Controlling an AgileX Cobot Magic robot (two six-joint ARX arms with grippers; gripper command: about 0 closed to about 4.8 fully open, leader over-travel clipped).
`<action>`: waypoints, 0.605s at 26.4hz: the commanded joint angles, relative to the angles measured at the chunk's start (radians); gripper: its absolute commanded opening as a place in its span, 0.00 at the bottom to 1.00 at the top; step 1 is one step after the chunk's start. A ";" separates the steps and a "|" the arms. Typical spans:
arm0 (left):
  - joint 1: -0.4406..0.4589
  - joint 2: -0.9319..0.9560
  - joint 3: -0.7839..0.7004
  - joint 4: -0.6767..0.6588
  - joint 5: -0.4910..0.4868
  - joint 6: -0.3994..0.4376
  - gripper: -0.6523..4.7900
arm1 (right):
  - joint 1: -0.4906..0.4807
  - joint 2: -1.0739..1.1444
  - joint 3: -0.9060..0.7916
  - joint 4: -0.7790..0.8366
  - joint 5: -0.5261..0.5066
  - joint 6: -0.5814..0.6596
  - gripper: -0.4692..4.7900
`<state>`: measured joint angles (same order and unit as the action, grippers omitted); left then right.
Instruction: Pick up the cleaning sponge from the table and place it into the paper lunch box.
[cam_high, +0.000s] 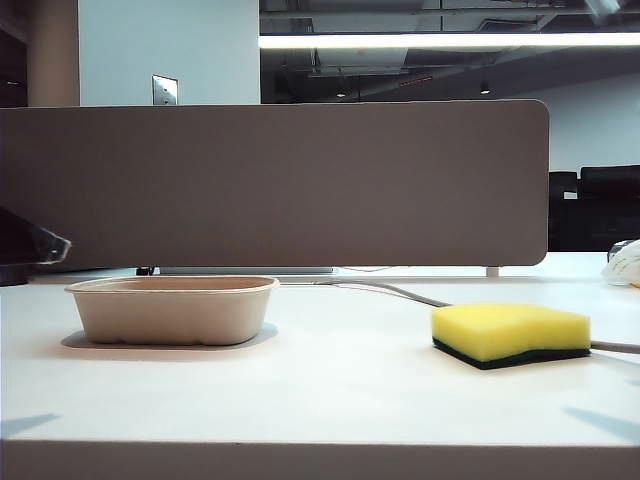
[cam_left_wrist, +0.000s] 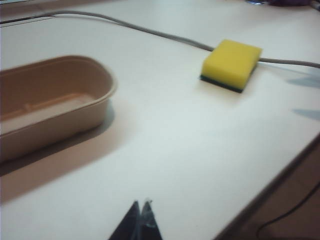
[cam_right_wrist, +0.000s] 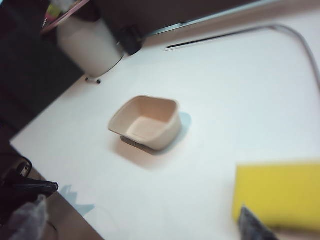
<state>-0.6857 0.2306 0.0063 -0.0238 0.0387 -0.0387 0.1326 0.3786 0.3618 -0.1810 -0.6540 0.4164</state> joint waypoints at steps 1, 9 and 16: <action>-0.025 0.021 0.001 0.010 0.003 0.001 0.11 | 0.063 0.259 0.229 -0.099 0.044 -0.313 1.00; -0.024 0.025 0.001 0.010 0.007 0.001 0.11 | 0.128 0.999 0.818 -0.733 0.317 -0.864 1.00; -0.024 0.025 0.001 0.009 0.004 0.001 0.11 | 0.278 1.246 0.871 -0.699 0.603 -0.789 1.00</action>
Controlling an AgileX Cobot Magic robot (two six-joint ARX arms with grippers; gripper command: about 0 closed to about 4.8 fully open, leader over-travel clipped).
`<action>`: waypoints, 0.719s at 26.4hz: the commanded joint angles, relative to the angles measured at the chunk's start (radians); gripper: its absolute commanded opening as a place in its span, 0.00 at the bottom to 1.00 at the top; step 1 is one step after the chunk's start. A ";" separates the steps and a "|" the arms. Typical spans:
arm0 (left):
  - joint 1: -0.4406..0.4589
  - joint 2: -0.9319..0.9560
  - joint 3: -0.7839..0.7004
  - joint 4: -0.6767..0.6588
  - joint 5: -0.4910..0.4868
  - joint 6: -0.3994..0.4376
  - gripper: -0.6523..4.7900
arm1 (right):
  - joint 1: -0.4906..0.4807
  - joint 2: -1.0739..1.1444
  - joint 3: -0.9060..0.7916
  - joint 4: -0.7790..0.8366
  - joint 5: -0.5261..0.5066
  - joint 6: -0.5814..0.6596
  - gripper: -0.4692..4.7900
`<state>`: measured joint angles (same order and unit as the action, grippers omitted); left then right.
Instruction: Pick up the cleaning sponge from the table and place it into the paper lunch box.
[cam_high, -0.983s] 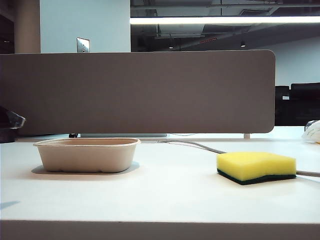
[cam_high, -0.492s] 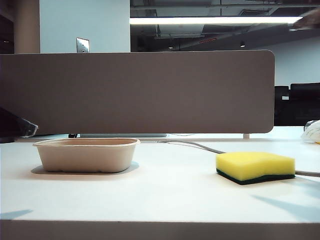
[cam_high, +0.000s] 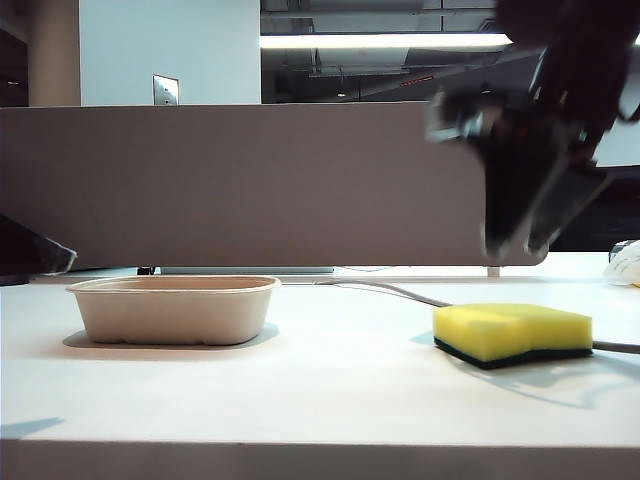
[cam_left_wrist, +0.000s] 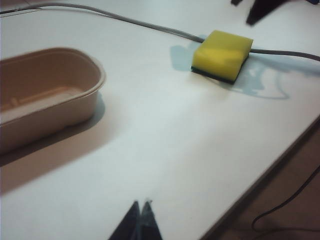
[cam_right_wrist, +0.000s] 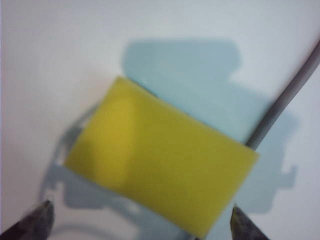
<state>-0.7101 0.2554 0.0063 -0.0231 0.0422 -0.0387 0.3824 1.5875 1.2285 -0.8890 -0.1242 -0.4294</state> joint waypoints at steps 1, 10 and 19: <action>0.000 0.001 0.001 0.009 0.000 0.001 0.11 | 0.040 0.049 0.004 0.022 0.092 0.072 1.00; 0.000 0.002 0.001 0.010 0.003 0.001 0.11 | 0.085 0.225 0.004 0.067 0.103 0.129 1.00; 0.000 0.006 0.001 0.009 0.003 0.001 0.11 | 0.099 0.336 0.004 0.056 0.087 0.149 1.00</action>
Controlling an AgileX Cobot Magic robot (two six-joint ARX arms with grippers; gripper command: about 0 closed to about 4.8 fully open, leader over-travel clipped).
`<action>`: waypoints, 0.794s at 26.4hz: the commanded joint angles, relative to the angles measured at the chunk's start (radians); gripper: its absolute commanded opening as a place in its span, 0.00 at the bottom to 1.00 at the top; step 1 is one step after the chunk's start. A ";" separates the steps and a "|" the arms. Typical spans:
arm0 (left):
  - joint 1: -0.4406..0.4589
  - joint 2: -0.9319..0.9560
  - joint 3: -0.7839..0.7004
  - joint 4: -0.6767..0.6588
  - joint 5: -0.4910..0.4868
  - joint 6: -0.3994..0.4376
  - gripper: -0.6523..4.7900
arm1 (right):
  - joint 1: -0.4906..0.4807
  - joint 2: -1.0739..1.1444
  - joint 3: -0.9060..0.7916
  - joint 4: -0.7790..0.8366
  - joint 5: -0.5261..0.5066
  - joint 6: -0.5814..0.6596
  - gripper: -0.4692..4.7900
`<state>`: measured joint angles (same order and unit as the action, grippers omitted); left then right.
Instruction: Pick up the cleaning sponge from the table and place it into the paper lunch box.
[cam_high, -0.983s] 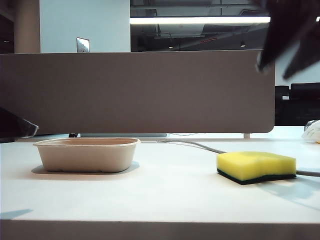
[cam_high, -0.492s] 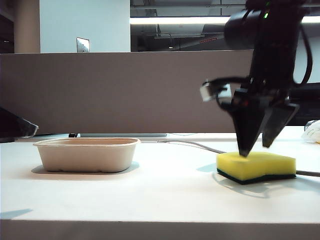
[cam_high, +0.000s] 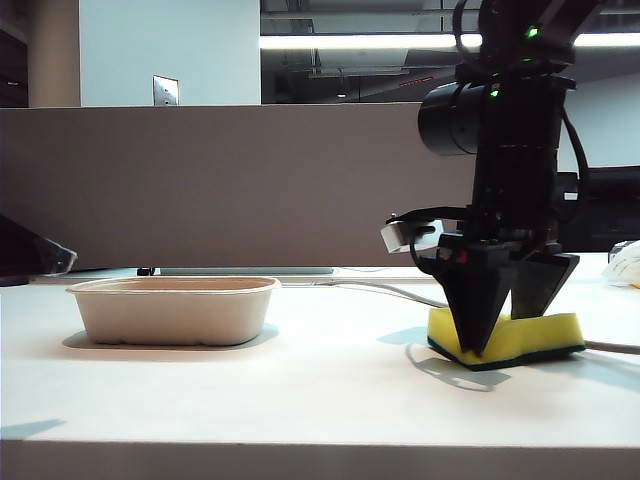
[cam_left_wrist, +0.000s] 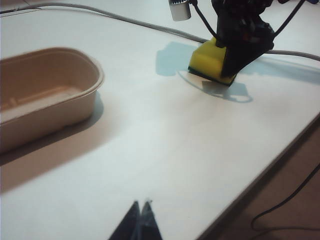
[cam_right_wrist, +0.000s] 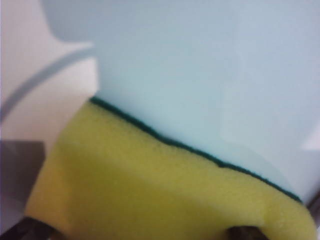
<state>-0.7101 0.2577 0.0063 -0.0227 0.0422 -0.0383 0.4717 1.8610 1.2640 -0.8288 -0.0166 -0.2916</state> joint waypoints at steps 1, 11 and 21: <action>0.000 0.004 0.001 0.009 0.003 0.001 0.11 | 0.011 0.063 -0.032 -0.004 -0.023 0.012 0.91; 0.000 0.004 0.001 0.009 0.003 0.001 0.11 | 0.011 0.061 -0.027 -0.013 -0.078 0.012 0.08; 0.126 -0.014 0.001 0.008 0.029 0.001 0.11 | 0.049 -0.044 0.006 0.133 -0.267 0.135 0.08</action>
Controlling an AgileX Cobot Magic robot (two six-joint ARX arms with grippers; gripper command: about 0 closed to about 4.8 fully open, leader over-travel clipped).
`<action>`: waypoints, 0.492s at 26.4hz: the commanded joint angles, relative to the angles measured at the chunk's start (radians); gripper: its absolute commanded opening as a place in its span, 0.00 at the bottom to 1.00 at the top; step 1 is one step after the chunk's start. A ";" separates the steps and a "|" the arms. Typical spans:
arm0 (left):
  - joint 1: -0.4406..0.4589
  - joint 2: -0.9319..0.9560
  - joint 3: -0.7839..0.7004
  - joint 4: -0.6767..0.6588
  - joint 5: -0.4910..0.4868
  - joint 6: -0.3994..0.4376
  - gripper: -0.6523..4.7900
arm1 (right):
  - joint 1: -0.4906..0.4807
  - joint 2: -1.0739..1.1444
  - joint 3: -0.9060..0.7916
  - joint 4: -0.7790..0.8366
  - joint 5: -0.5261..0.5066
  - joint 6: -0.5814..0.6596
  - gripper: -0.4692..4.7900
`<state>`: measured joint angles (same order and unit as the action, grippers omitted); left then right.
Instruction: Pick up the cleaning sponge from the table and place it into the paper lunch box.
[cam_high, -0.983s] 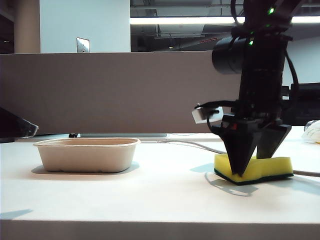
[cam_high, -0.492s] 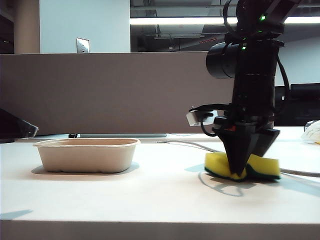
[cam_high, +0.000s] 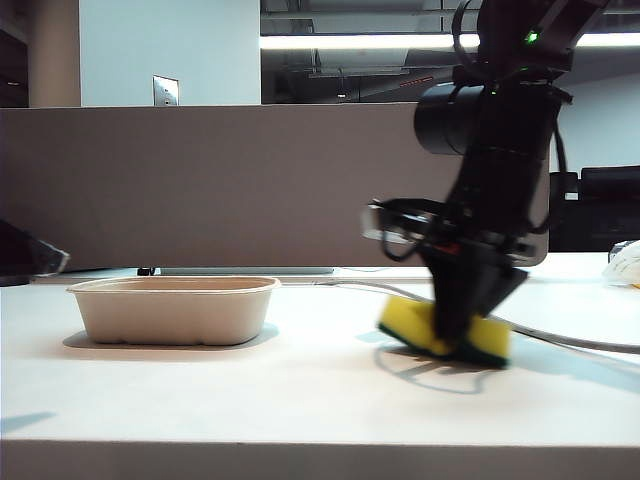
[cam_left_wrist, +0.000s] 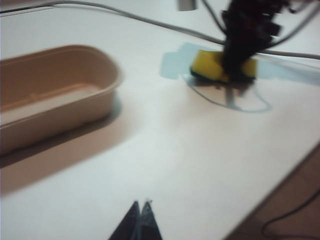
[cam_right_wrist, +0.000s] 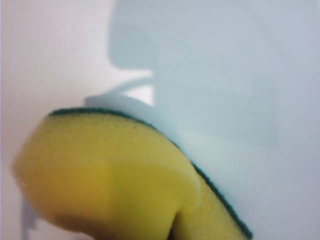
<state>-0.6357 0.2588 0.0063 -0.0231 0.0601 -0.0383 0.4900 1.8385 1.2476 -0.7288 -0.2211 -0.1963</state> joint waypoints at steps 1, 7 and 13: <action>0.071 -0.024 0.001 0.008 0.010 0.001 0.11 | 0.049 -0.028 0.040 0.037 -0.063 0.040 0.08; 0.171 -0.074 0.001 0.010 0.008 0.001 0.11 | 0.164 -0.026 0.212 0.101 -0.021 0.048 0.08; 0.261 -0.080 0.001 0.010 0.008 0.001 0.11 | 0.204 0.087 0.460 0.051 -0.098 0.085 0.08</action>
<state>-0.3950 0.1810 0.0063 -0.0227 0.0647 -0.0387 0.7010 1.8938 1.6669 -0.6376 -0.2821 -0.1242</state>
